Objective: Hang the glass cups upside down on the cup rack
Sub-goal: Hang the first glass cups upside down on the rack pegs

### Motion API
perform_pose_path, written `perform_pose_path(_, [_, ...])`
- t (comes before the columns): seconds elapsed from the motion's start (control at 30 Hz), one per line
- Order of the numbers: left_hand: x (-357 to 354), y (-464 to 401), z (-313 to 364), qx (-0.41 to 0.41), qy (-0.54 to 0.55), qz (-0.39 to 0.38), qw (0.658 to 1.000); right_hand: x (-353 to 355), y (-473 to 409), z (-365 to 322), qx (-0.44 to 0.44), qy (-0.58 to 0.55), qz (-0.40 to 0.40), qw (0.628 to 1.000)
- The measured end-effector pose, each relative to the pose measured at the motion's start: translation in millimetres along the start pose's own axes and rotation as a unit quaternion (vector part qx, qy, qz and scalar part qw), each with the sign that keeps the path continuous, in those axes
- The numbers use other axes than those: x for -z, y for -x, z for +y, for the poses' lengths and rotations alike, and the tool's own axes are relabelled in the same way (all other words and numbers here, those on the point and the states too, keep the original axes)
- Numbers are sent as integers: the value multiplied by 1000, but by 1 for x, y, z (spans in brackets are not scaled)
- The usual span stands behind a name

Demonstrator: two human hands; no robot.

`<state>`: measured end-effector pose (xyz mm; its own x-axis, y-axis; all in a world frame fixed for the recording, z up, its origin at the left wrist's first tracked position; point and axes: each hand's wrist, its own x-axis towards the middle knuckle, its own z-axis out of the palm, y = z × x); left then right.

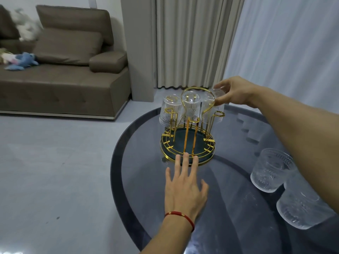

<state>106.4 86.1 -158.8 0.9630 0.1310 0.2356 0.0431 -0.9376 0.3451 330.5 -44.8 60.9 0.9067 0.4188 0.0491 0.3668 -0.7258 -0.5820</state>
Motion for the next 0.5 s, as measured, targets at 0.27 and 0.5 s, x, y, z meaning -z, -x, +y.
perform_pose_path(0.27, [-3, 1, -1, -1, -2, 5, 1000, -28, -2, 7, 10, -41, -41, 998])
perform_pose_path(0.5, [-2, 0, -2, -4, 3, 15, 1000, -29, 13, 18, 9, -72, -28, 997])
